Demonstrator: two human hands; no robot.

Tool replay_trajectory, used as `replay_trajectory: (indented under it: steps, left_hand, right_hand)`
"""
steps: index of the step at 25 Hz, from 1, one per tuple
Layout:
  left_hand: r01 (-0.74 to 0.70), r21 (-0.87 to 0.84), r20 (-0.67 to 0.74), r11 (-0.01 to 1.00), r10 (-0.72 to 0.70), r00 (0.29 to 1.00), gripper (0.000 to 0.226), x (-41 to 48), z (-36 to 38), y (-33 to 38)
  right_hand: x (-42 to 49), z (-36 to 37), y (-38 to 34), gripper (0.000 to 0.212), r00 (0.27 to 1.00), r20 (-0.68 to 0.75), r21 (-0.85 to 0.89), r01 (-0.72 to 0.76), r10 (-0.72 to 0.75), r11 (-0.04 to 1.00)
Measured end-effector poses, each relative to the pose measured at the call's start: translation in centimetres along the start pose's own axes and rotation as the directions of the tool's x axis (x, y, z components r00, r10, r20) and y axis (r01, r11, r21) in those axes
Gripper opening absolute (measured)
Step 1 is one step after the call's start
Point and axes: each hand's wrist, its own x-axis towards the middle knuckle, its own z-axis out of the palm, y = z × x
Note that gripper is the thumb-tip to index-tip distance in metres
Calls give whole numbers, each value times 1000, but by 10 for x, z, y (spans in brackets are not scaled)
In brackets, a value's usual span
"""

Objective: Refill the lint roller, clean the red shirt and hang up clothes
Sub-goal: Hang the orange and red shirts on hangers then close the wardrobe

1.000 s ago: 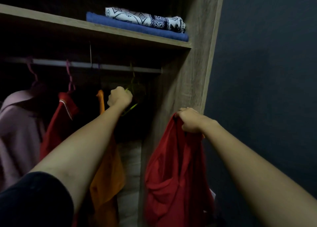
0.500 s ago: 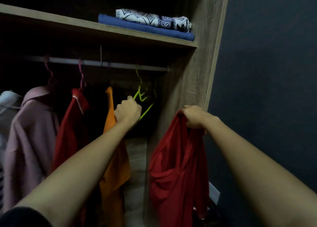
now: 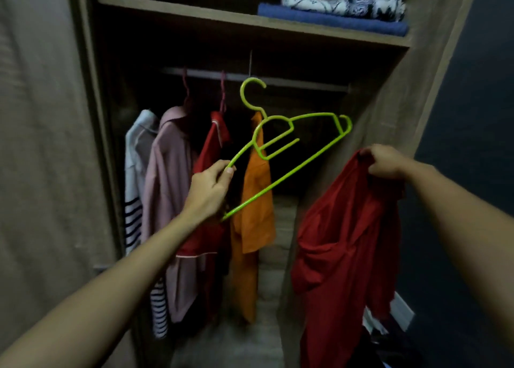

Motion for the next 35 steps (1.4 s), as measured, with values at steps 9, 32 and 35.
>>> replay_trajectory:
  steps: [9,32,35]
  left_hand:
    - [-296,54,152,954,286,946,19,-25,-61,-50]
    - [53,108,152,993,-69,986,45,-144,68,-53]
    - [227,-200,479,953,-107,871,52,-133,38,-85]
  right_hand:
    - [-2,-7,-46,58,993,8,252,111,-117,961]
    - [-55,-4,-138,39,696,-584,135,590,-417,796]
    - [-63,7,-120,37,686,-561,116,620,-464,776]
